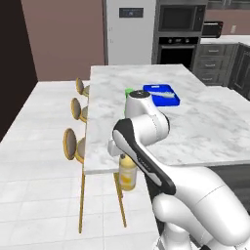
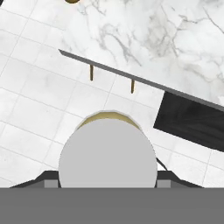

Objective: Place the drinks on the dining counter in a tight cluster.

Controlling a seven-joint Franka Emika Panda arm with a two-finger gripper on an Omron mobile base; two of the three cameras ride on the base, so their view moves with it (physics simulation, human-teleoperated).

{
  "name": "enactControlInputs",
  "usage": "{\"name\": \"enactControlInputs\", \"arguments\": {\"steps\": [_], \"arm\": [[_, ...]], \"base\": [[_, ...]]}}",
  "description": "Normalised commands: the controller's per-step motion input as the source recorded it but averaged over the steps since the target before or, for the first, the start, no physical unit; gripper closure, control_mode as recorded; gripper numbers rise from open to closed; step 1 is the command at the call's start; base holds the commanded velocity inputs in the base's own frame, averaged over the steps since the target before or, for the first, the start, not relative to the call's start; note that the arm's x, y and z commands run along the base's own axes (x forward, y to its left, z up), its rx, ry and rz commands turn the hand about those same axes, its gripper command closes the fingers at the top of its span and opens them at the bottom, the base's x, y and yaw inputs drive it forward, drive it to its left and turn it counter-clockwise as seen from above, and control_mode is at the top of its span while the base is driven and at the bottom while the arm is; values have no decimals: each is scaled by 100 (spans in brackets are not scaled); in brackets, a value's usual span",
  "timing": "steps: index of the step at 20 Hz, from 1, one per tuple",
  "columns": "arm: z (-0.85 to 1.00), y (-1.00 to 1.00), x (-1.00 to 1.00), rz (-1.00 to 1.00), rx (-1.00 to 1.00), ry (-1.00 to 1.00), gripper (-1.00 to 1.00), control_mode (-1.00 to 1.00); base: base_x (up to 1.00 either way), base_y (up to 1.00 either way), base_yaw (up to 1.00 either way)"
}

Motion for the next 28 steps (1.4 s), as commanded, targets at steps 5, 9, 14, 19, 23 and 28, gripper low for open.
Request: {"name": "enactControlInputs", "arguments": {"steps": [5, 9, 14, 19, 23, 28], "arm": [[0, 0, 0, 0, 0, 0, 100, 100], [0, 0, 0, 0, 0, 0, 100, 100], [0, 0, 0, 0, 0, 0, 100, 100], [0, 0, 0, 0, 0, 0, 100, 100], [0, 0, 0, 0, 0, 0, 100, 100], [0, 0, 0, 0, 0, 0, 100, 100]], "base": [[12, 74, -16], [7, 80, -11], [20, 68, -24], [26, 59, -35], [25, 60, -35], [26, 60, -35]]}}
